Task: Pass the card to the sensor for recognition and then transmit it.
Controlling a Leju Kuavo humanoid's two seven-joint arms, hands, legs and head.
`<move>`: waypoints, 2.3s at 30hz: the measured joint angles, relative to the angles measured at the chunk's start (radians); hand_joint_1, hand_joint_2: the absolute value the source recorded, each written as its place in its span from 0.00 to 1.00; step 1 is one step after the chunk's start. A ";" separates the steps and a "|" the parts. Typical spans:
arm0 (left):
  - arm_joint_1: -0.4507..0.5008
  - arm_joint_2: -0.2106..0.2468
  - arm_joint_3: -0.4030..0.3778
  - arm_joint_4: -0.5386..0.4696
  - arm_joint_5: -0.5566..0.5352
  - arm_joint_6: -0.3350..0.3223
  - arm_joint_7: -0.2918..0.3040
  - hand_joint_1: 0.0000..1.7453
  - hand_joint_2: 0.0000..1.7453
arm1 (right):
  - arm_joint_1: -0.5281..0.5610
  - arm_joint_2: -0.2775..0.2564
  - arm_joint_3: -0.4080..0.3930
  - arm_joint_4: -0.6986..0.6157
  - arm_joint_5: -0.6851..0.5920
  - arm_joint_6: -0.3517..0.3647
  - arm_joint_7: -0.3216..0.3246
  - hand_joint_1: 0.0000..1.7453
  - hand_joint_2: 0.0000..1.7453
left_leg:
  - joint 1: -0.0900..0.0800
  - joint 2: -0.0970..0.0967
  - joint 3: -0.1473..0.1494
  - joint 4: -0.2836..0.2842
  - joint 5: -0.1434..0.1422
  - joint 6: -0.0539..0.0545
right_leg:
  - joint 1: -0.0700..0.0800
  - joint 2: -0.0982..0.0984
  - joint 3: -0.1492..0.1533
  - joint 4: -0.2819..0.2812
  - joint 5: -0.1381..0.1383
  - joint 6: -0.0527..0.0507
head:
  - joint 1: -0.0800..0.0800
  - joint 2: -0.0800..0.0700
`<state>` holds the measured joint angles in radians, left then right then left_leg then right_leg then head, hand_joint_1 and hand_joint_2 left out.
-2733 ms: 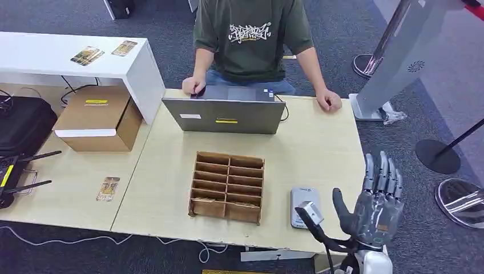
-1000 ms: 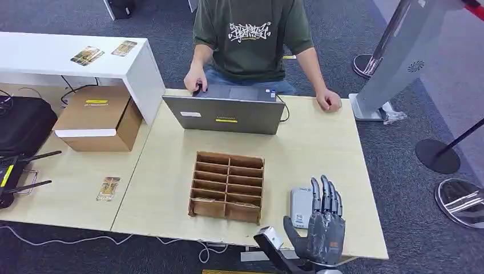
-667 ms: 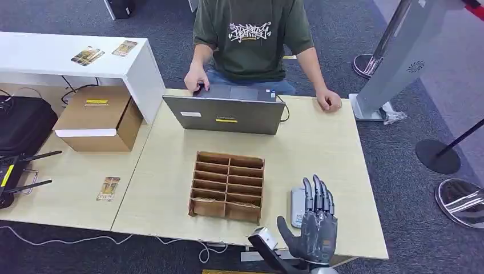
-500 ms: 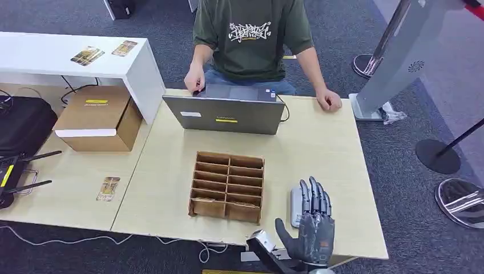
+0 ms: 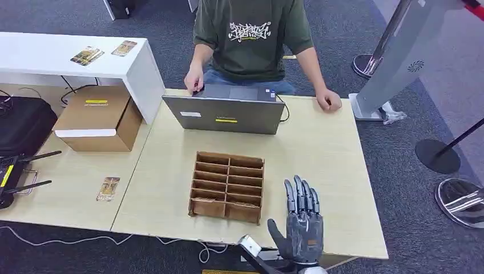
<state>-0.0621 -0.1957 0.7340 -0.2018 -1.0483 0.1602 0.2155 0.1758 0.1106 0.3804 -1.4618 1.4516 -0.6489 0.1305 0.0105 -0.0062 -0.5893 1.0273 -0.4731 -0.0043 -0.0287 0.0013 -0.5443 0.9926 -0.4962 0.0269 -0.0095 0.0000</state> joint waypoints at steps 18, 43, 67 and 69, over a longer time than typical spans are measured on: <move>-0.002 0.003 0.003 0.000 -0.006 -0.008 -0.009 0.00 0.00 | -0.066 -0.050 0.116 0.072 0.018 0.016 0.060 0.00 1.00 | 0.000 0.000 0.000 0.000 0.000 0.000 | 0.000 0.000 -0.001 0.000 0.000 0.000 | 0.000 0.000; -0.005 0.002 0.028 0.000 -0.012 -0.011 -0.003 0.00 0.00 | -0.155 -0.113 0.278 0.164 -0.082 0.016 0.033 0.00 1.00 | 0.000 0.002 0.000 0.000 0.000 0.000 | 0.000 0.002 -0.001 0.000 0.000 0.000 | 0.000 0.000; -0.015 0.000 0.050 0.000 -0.029 -0.018 -0.021 0.00 0.00 | -0.257 -0.059 0.342 0.379 -0.118 0.017 -0.110 0.00 1.00 | 0.000 0.002 0.000 0.000 0.000 0.000 | 0.000 0.002 -0.001 0.000 0.000 0.000 | 0.000 0.000; -0.015 0.000 0.050 0.000 -0.034 -0.021 -0.026 0.00 0.00 | -0.256 -0.056 0.338 0.380 -0.116 0.016 -0.106 0.00 1.00 | 0.000 0.002 0.000 0.000 0.000 0.000 | 0.000 0.002 -0.001 0.000 0.000 0.000 | 0.000 0.000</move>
<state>-0.0774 -0.1961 0.7839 -0.2018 -1.0822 0.1393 0.1896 -0.0807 0.0542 0.7187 -1.0815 1.3359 -0.6333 0.0248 0.0105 -0.0043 -0.5895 1.0273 -0.4730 -0.0044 -0.0287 0.0031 -0.5450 0.9929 -0.4960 0.0268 -0.0095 0.0000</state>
